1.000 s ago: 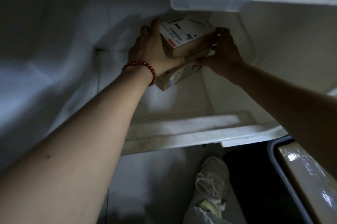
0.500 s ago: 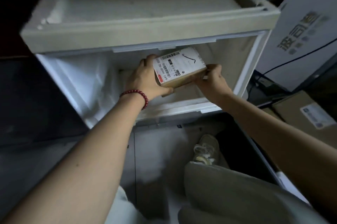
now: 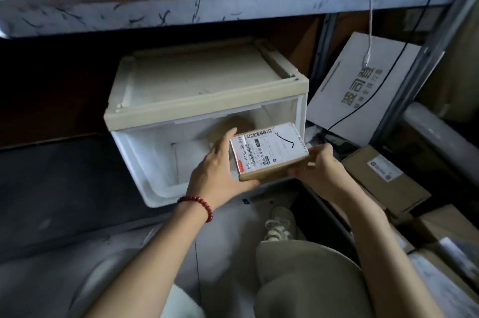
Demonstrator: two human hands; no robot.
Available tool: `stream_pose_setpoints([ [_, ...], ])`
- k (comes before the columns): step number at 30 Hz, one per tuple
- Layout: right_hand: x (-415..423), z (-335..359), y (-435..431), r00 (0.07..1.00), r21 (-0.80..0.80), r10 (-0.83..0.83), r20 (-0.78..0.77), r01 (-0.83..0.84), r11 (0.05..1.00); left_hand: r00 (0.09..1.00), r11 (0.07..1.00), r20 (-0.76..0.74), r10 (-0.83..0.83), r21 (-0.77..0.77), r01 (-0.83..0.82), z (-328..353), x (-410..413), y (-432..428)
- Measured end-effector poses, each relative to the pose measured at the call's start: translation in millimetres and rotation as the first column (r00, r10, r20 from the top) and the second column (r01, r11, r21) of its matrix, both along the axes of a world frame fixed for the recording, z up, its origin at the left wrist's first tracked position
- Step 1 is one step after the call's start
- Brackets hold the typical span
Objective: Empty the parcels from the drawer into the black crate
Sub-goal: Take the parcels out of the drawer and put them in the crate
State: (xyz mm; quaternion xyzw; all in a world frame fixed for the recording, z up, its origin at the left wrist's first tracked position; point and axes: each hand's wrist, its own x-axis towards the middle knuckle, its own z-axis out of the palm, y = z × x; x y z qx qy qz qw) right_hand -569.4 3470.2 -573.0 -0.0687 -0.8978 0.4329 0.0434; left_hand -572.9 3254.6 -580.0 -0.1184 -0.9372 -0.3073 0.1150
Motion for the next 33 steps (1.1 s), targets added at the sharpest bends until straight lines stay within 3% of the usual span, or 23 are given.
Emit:
stream_pose_setpoints([
  [5, 1.9, 25.9, -19.8, 0.991, -0.131, 0.009, -0.132, -0.026, 0.991, 0.999, 0.99, -0.039, -0.02, 0.138, 0.026, 21.9, -16.2, -19.5],
  [10, 0.8, 42.4, -43.6, 0.916, -0.123, -0.018, -0.4, -0.035, 0.992, 0.995, 0.936, -0.07, -0.071, 0.341, 0.091, 39.7, -36.8, -32.6],
  [14, 1.3, 38.2, -56.0, 0.866, -0.133, -0.058, -0.497, -0.01, 0.991, 0.992, 0.874, -0.024, -0.124, 0.471, 0.121, 36.4, -42.9, -34.8],
  [22, 4.7, 26.3, -48.4, 0.924, -0.209, -0.082, -0.373, 0.003, 0.978, 0.959, 0.707, 0.111, -0.26, 0.699, 0.111, 43.2, -43.8, -29.8],
  [28, 8.1, 12.2, -38.5, 0.957, -0.352, -0.097, -0.274, -0.006, 0.936, 0.956, 0.717, 0.17, -0.241, 0.694, 0.058, 37.2, -42.8, -25.9],
  [33, 11.8, 4.8, -32.5, 0.971, -0.307, -0.033, -0.238, -0.043, 0.951, 0.955, 0.77, 0.237, -0.181, 0.638, -0.012, 31.9, -45.0, -29.5],
])
